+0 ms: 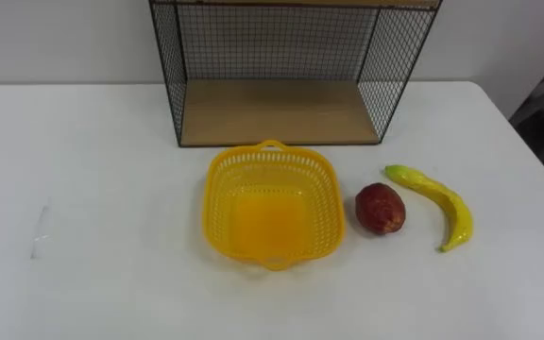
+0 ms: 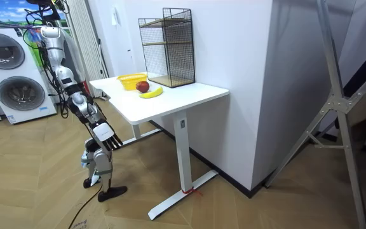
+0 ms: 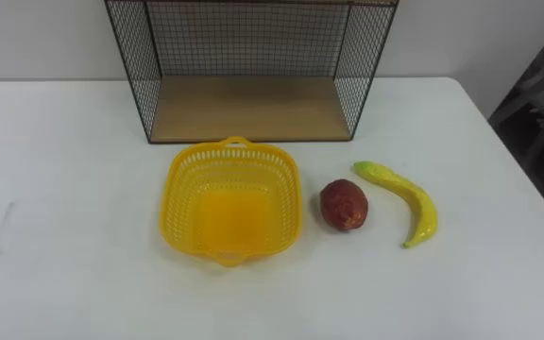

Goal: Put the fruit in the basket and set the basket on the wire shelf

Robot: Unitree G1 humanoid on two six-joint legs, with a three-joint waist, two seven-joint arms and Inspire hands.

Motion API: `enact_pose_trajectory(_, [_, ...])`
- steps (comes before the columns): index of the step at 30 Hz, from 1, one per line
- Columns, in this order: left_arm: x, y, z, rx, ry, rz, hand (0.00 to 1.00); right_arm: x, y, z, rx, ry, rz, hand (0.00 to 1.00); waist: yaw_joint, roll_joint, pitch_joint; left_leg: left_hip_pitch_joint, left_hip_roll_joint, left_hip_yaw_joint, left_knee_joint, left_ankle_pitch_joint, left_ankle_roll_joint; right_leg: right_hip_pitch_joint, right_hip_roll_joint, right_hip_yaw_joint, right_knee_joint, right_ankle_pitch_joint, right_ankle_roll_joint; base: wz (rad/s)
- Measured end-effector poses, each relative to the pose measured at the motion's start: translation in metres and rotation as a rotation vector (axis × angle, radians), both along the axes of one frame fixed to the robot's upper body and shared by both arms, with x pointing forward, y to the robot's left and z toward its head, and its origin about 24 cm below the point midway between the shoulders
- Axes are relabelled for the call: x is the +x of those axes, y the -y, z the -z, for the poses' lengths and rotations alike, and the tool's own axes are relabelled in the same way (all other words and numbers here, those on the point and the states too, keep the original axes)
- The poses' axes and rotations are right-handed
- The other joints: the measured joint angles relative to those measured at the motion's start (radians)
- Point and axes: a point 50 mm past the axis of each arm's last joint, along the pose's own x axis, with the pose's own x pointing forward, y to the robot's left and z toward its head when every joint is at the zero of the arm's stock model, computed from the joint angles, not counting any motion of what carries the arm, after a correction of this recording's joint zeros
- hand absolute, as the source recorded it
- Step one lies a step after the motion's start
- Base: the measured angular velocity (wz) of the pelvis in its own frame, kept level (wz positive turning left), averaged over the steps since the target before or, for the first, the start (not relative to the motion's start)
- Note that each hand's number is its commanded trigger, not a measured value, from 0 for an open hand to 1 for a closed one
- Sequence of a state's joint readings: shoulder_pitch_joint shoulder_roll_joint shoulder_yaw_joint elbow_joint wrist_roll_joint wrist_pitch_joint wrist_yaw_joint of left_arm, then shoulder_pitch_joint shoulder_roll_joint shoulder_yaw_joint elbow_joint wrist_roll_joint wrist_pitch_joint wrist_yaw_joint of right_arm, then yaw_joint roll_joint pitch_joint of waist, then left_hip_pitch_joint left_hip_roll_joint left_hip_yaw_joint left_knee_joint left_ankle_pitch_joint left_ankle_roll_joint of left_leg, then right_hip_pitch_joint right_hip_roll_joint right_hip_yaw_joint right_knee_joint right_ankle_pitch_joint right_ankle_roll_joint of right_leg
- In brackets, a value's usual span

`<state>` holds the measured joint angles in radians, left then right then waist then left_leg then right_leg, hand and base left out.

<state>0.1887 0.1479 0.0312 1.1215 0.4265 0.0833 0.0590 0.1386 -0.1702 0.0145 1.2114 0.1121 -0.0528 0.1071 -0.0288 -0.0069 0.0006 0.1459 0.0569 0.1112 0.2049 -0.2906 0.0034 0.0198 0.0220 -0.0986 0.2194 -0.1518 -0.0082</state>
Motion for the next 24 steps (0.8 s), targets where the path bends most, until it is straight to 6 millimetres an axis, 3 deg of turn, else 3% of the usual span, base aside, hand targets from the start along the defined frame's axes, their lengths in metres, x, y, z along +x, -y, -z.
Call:
enact_pose_trajectory(7, [-0.0028, 0.0012, 0.0005, -0.004, -0.010, 0.002, 0.00, -0.0071, 0.0004, 0.0013, -0.025, -0.032, 0.013, 0.00, 0.007, -0.002, 0.0020, 0.000, 0.000, 0.018, -0.001, 0.000, 0.000, -0.006, 0.002, 0.020, 0.005, -0.001, 0.001, -0.05])
enact_pose_trajectory(12, [-0.0035, 0.0006, 0.0001, 0.005, -0.001, -0.001, 0.00, -0.0088, -0.0050, 0.0031, -0.026, -0.026, 0.112, 0.00, 0.006, 0.000, 0.0002, -0.004, 0.001, 0.026, -0.008, 0.000, 0.000, -0.018, 0.009, 0.041, 0.006, 0.001, 0.001, -0.08])
enact_pose_trajectory(24, [-0.0050, -0.0003, -0.0009, 0.053, 0.047, -0.011, 0.00, -0.0057, -0.0039, 0.0022, -0.004, 0.030, 0.306, 0.00, -0.001, -0.002, -0.0009, 0.007, 0.002, 0.030, -0.005, 0.000, 0.000, -0.010, 0.011, 0.044, 0.008, 0.002, 0.001, 0.00])
